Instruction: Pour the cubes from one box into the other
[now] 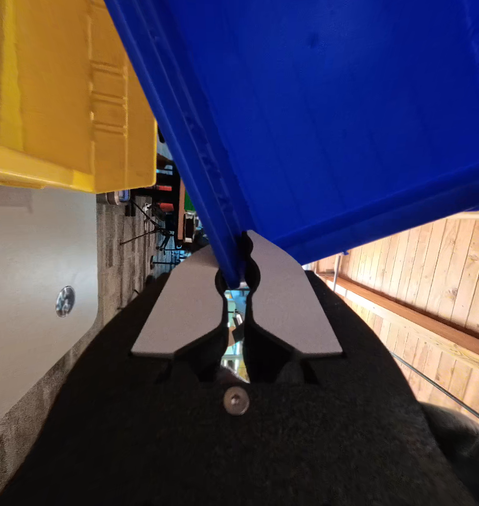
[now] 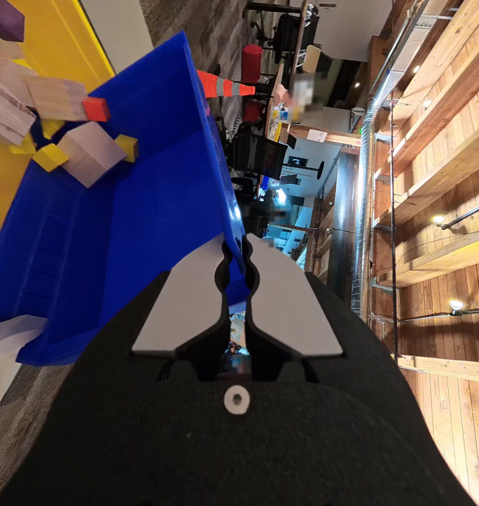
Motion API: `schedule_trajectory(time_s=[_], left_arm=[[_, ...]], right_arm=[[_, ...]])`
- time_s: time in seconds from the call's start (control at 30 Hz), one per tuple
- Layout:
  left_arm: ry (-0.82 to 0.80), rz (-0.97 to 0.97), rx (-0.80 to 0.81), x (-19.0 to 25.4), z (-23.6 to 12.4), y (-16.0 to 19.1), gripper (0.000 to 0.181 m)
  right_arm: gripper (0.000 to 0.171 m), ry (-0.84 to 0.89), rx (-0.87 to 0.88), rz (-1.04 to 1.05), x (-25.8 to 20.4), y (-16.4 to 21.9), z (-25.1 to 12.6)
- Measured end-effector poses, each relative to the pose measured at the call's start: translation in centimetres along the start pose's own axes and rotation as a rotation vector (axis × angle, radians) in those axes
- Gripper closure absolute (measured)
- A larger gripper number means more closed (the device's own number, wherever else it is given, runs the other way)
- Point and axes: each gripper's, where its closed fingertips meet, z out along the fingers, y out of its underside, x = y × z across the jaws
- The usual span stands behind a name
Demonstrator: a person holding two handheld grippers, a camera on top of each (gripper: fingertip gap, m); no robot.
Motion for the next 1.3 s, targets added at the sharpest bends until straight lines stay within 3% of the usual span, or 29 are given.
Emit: schedule_trajectory(time_s=[0.4, 0.6, 0.73, 0.87, 1.0, 1.13, 1.3], left_arm=[[0.013, 0.084, -0.115, 1.4, 0.8, 2.3, 0.177], [0.054, 0.061, -0.177, 1.8, 1.3, 4.1, 0.177], [-0.02, 0.229, -0.151, 2.0, -0.8, 2.8, 0.178], [-0.185, 0.67, 0.014, 3.5, -6.2, -3.2, 0.177], [-0.376, 1.065, 0.27, 7.5, -14.3, -10.4, 0.178], [-0.513, 1.349, 0.47, 11.8, -24.3, -15.8, 0.178], [-0.743, 1.509, 0.681, 14.5, -39.8, -22.0, 0.178]], right_arm=[[0.167, 0.07, 0.007, 0.191, 2.8, 6.5, -2.7], [0.167, 0.123, -0.01, 0.191, 2.9, 7.2, -3.8], [0.167, 0.12, 0.051, 0.382, 3.2, 9.5, -5.0], [0.168, 0.115, 0.294, 0.768, 2.0, 10.6, -7.0], [0.169, 0.196, 0.543, 1.078, -0.7, 7.3, -9.0], [0.169, 0.199, 0.724, 1.326, -2.8, -0.1, -12.3], [0.169, -0.032, 0.878, 1.506, -6.4, -14.2, -16.6]])
